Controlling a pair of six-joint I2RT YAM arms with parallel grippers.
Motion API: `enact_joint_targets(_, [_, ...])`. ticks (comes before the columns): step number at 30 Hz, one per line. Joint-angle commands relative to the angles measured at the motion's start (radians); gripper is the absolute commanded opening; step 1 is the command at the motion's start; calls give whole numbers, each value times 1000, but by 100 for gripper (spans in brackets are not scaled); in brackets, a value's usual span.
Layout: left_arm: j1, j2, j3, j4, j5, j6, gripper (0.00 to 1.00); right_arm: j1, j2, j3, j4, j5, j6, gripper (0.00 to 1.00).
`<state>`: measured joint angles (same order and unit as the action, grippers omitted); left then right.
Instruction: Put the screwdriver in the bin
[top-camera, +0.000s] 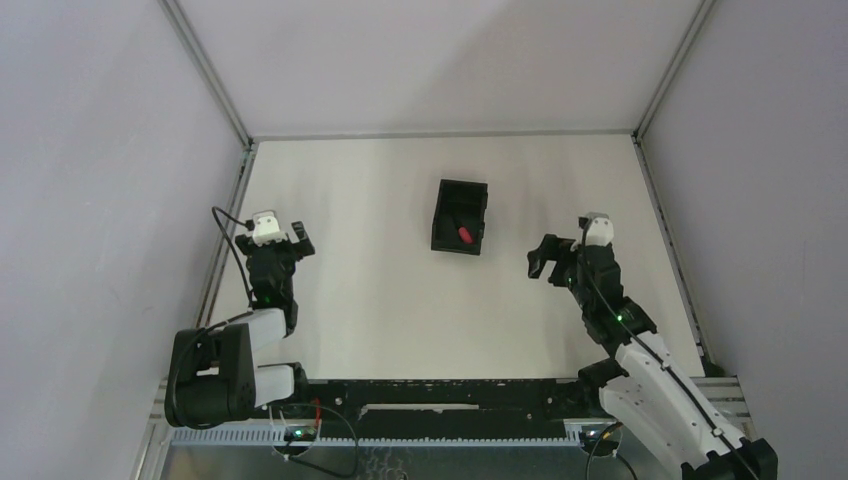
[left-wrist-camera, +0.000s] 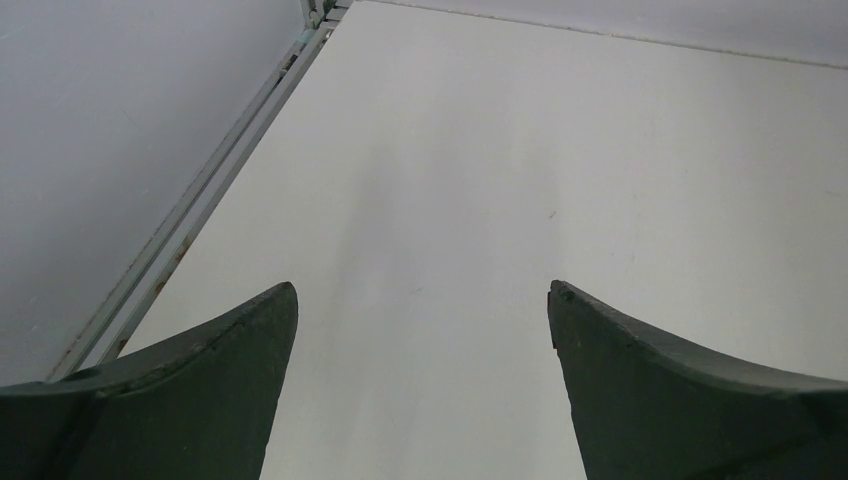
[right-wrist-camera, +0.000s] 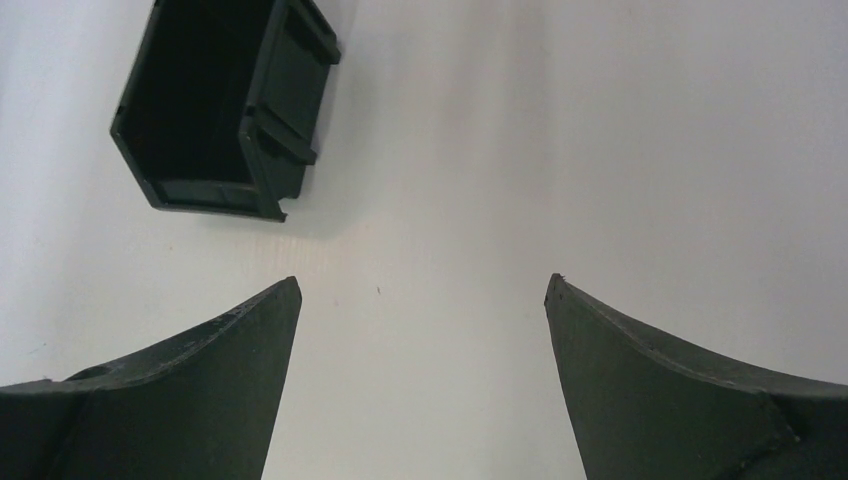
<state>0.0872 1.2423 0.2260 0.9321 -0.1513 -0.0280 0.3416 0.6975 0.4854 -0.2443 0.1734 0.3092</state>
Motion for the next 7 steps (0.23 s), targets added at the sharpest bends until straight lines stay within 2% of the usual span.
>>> enact_joint_targets(1, [-7, -15, 11, 24, -4, -8, 100, -5, -51, -68, 108, 37, 68, 100])
enact_joint_targets(7, [-7, -15, 11, 24, -2, -7, 100, -7, -60, -91, 131, 39, 83, 100])
